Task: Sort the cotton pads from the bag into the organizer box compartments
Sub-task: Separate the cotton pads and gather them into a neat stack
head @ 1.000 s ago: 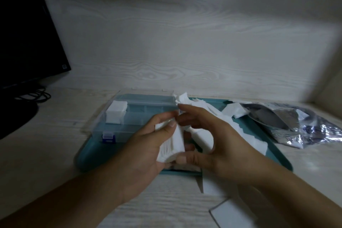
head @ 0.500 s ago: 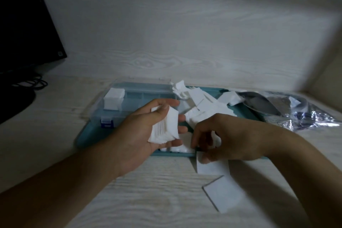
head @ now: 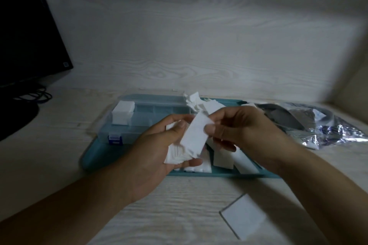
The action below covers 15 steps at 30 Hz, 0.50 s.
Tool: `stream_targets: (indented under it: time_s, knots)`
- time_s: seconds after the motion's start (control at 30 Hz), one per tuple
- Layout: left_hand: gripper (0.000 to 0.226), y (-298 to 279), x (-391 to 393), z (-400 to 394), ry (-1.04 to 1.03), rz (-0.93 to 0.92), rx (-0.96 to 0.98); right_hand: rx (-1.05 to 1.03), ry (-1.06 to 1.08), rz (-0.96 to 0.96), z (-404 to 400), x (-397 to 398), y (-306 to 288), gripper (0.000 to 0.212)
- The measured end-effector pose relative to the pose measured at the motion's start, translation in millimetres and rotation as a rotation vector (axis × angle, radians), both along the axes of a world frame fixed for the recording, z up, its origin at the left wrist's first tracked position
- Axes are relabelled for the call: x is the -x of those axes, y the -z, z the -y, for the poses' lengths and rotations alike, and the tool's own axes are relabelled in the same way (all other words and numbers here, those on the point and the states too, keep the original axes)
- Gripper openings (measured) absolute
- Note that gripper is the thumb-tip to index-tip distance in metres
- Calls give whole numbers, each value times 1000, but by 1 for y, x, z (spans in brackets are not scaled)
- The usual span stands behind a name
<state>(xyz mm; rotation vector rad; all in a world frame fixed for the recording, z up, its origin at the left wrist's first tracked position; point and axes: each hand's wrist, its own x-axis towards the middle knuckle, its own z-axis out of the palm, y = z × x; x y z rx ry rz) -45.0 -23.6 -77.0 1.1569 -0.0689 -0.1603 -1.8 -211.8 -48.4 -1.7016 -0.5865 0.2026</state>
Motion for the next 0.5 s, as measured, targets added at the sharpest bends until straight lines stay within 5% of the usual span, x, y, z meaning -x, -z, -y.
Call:
stream_targets:
  time_s: [0.23,0.37,0.5]
  knots:
    - [39,0,0,-1,16,-2,-5,154,177,252,-15,3,16,12]
    - [38,1,0,0,3,6,-27,149,222,231,-21,6,21,15]
    - [27,0,0,0,-24,-10,-53,393,318,370,-20,8,23,19]
